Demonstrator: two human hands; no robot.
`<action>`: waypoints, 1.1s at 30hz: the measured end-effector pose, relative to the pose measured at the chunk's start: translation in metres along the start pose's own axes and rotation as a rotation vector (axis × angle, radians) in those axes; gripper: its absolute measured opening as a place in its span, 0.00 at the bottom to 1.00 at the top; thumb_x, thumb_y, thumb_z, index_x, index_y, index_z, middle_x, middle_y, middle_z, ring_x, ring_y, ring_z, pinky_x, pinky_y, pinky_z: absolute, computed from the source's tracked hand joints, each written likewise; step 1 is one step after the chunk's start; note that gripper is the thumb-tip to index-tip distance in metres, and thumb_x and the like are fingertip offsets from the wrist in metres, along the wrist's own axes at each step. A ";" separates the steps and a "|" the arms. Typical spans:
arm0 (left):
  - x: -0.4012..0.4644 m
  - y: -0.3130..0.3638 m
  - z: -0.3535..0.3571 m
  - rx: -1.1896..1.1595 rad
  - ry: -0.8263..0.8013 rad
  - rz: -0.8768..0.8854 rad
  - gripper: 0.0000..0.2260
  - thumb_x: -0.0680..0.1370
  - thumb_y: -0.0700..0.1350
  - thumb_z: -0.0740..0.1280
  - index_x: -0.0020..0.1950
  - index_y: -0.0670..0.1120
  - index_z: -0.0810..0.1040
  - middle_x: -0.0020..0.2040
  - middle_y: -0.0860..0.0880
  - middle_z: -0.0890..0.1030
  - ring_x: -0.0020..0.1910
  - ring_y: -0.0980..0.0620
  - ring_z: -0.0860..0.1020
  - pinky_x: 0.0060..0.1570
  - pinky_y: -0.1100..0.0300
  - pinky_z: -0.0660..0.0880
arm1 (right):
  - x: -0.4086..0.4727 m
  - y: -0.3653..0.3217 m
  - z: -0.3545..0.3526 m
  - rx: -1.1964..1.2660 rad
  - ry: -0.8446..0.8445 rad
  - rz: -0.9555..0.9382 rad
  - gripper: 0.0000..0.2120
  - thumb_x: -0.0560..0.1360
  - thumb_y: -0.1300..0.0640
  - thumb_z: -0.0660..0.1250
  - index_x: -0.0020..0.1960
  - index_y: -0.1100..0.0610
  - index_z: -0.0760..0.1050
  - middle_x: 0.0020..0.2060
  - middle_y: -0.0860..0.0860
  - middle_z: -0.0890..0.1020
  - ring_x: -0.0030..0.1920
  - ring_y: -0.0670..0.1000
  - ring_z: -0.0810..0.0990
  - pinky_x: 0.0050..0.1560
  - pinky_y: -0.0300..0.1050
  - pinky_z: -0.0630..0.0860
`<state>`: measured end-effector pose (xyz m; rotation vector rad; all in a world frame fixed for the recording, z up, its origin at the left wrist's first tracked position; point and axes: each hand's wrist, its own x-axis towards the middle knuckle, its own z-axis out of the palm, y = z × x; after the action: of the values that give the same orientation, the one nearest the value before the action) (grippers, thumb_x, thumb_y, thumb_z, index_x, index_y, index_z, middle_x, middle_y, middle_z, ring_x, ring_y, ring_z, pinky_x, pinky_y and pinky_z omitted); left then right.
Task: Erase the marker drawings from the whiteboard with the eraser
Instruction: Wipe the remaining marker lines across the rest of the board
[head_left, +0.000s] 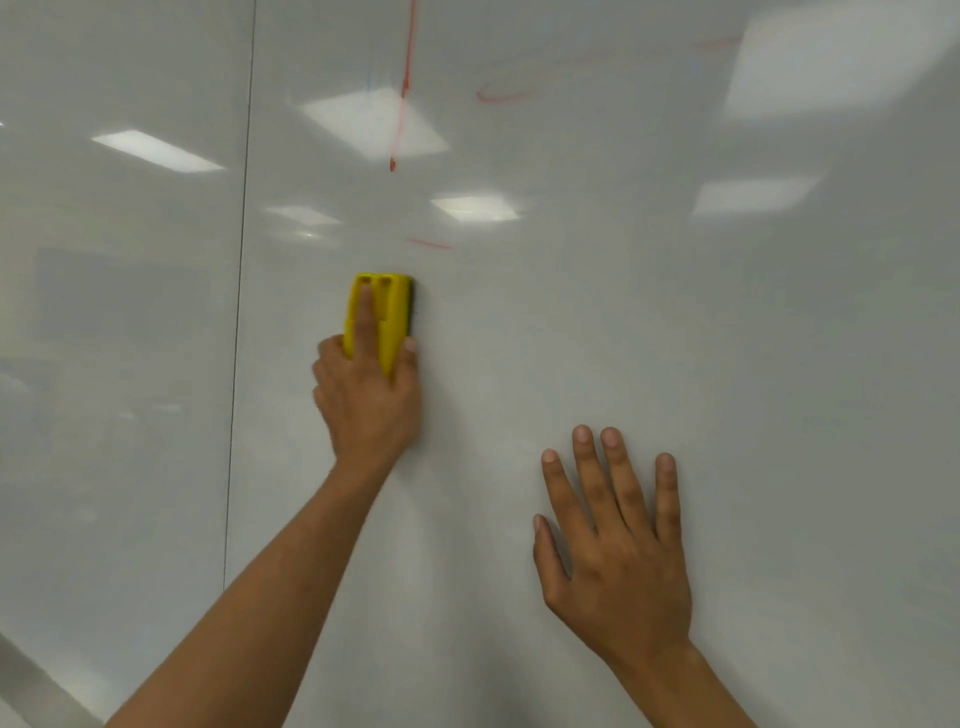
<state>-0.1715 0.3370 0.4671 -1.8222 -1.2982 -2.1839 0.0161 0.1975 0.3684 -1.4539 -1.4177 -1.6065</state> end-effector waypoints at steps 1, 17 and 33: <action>0.008 -0.002 0.001 -0.020 0.010 -0.117 0.29 0.81 0.56 0.61 0.80 0.59 0.52 0.60 0.37 0.69 0.59 0.36 0.70 0.60 0.43 0.67 | 0.000 0.000 0.000 -0.001 -0.001 -0.001 0.27 0.79 0.47 0.61 0.75 0.57 0.69 0.76 0.59 0.64 0.78 0.60 0.59 0.76 0.67 0.51; -0.029 0.000 -0.003 0.046 -0.078 0.396 0.28 0.79 0.59 0.56 0.78 0.54 0.58 0.57 0.38 0.73 0.52 0.38 0.72 0.49 0.46 0.71 | 0.006 0.003 -0.013 0.047 0.011 -0.046 0.26 0.75 0.48 0.63 0.71 0.56 0.74 0.75 0.58 0.67 0.77 0.60 0.62 0.73 0.69 0.57; -0.107 -0.001 0.002 0.041 -0.288 0.895 0.26 0.80 0.54 0.58 0.78 0.60 0.57 0.58 0.43 0.70 0.51 0.42 0.71 0.48 0.56 0.58 | 0.060 0.090 -0.035 -0.104 0.148 0.135 0.26 0.79 0.46 0.59 0.74 0.57 0.69 0.76 0.59 0.66 0.78 0.60 0.60 0.75 0.69 0.51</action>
<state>-0.1360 0.2883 0.3788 -2.1526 -0.3612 -1.4349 0.0677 0.1532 0.4595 -1.4239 -1.1446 -1.6863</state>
